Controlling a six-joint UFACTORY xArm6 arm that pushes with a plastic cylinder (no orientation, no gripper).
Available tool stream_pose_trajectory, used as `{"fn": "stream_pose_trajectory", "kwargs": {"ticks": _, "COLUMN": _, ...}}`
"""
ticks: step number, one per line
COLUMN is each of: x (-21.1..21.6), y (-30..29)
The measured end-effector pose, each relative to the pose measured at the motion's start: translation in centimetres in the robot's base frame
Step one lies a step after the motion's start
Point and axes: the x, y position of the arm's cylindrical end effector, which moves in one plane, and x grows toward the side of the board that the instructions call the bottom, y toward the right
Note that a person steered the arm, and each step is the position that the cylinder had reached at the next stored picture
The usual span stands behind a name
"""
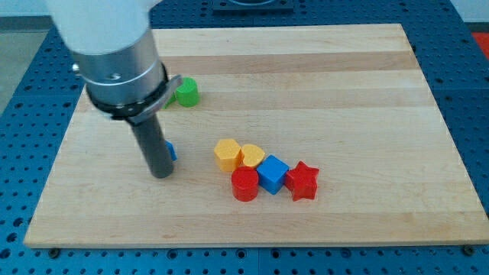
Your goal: Nudge the triangle towards the hexagon
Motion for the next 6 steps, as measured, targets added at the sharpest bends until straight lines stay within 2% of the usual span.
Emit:
{"fn": "stream_pose_trajectory", "kwargs": {"ticks": 1, "x": 0.9, "y": -3.9}}
{"fn": "stream_pose_trajectory", "kwargs": {"ticks": 2, "x": -0.8, "y": -5.2}}
{"fn": "stream_pose_trajectory", "kwargs": {"ticks": 3, "x": -4.2, "y": -4.3}}
{"fn": "stream_pose_trajectory", "kwargs": {"ticks": 4, "x": -4.8, "y": -1.4}}
{"fn": "stream_pose_trajectory", "kwargs": {"ticks": 5, "x": -3.2, "y": -1.6}}
{"fn": "stream_pose_trajectory", "kwargs": {"ticks": 6, "x": 1.7, "y": -2.3}}
